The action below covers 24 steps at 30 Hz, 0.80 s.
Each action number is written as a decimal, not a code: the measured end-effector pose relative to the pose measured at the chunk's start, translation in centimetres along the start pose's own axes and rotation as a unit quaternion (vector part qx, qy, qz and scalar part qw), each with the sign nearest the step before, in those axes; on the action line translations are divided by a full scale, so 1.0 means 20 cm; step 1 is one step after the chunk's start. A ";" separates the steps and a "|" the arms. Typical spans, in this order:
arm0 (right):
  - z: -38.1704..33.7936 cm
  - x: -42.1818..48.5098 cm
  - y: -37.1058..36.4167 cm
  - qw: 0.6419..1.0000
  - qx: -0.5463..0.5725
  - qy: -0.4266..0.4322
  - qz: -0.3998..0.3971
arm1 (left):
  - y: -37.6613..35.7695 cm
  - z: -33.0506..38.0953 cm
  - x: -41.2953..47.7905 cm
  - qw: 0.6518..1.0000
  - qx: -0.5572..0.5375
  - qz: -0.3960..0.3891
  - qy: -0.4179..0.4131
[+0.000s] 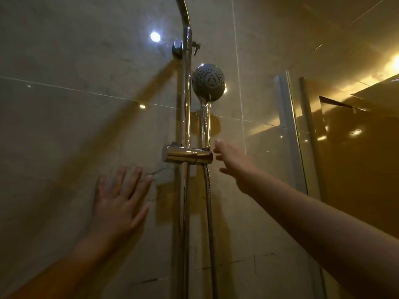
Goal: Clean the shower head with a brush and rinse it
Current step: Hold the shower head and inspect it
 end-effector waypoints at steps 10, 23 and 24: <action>0.04 0.27 -0.18 0.998 0.046 -0.025 0.026 | 0.01 0.01 -0.02 0.999 0.030 0.042 0.005; -0.07 0.42 0.01 0.968 0.217 -0.057 0.114 | 0.04 0.01 -0.02 0.998 0.027 0.061 0.001; -0.06 0.41 0.03 0.963 0.234 -0.066 0.115 | 0.04 0.01 -0.02 0.998 0.028 0.056 0.004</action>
Point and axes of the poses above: each hand's wrist, its own x-axis towards the middle knuckle, its own y-axis out of the back of the hand, z = x × y, the point moved 6 cm from there along x, towards the middle knuckle
